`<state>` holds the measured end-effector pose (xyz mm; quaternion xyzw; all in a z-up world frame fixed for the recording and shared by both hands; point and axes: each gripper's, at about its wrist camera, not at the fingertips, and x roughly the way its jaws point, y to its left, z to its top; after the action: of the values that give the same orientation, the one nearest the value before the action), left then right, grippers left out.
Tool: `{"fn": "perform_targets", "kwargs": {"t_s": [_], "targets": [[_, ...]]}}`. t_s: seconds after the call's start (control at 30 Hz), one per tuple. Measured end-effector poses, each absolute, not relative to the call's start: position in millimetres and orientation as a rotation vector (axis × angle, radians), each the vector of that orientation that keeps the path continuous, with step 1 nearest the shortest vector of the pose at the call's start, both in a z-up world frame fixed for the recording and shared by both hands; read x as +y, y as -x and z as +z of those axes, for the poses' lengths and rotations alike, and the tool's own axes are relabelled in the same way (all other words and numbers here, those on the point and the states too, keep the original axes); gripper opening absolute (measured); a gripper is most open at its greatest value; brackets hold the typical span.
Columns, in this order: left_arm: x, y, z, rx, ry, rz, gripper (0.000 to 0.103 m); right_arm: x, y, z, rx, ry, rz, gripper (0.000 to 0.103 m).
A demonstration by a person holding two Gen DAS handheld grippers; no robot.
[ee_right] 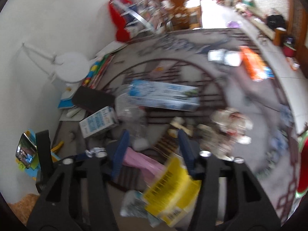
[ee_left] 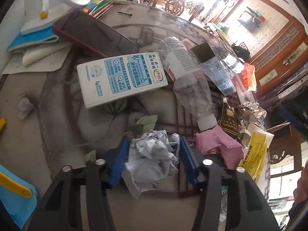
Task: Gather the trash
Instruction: 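Grasp the crumpled paper with the left tool while the right tool grasps the white milk carton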
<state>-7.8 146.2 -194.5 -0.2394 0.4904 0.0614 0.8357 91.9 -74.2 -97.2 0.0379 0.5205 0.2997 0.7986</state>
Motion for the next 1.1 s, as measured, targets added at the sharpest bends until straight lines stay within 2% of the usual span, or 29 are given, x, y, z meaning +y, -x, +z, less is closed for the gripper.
{"fn": "perform_targets", "kwargs": {"t_s": [0.23,0.27,0.3,0.37,0.5,0.63,0.77,0.83,0.93,1.03,1.1], "targets": [[152.6,18.9,-187.9,1.04,0.499,0.135,0.045,8.9,-106.8,-116.4,1.174,0.071,0.784,0.039],[153.4,21.8,-187.2,1.041,0.491,0.14,0.045,27.5,-104.8,-115.0,1.156,0.147,0.822,0.043],[153.9,24.3,-187.0,1.042,0.483,0.143,0.045,47.3,-102.3,-114.3,1.136,0.245,0.866,0.055],[154.9,29.7,-188.0,1.05,0.472,0.146,0.045,77.2,-94.9,-115.6,1.076,0.428,0.94,0.064],[154.2,39.1,-190.7,1.045,0.475,0.148,0.047,133.5,-70.8,-134.7,0.94,0.84,1.106,0.067],[158.8,43.5,-192.3,1.038,0.511,0.154,0.047,156.7,-59.7,-158.4,0.909,1.027,1.195,0.069],[163.0,46.9,-195.6,1.024,0.555,0.165,0.049,169.2,-53.1,-171.1,0.866,1.135,1.239,0.077],[164.1,48.5,-196.8,1.019,0.568,0.17,0.052,174.1,-52.0,-177.2,0.853,1.173,1.244,0.077],[164.1,49.7,-198.7,1.018,0.574,0.176,0.056,175.8,-52.4,-183.8,0.848,1.189,1.242,0.07],[164.0,50.4,-199.5,1.015,0.58,0.179,0.057,172.6,-55.3,-180.6,0.882,1.135,1.262,0.062],[164.0,49.7,-199.1,1.015,0.578,0.186,0.063,166.8,-62.7,-174.1,0.922,1.061,1.253,0.059]]}}
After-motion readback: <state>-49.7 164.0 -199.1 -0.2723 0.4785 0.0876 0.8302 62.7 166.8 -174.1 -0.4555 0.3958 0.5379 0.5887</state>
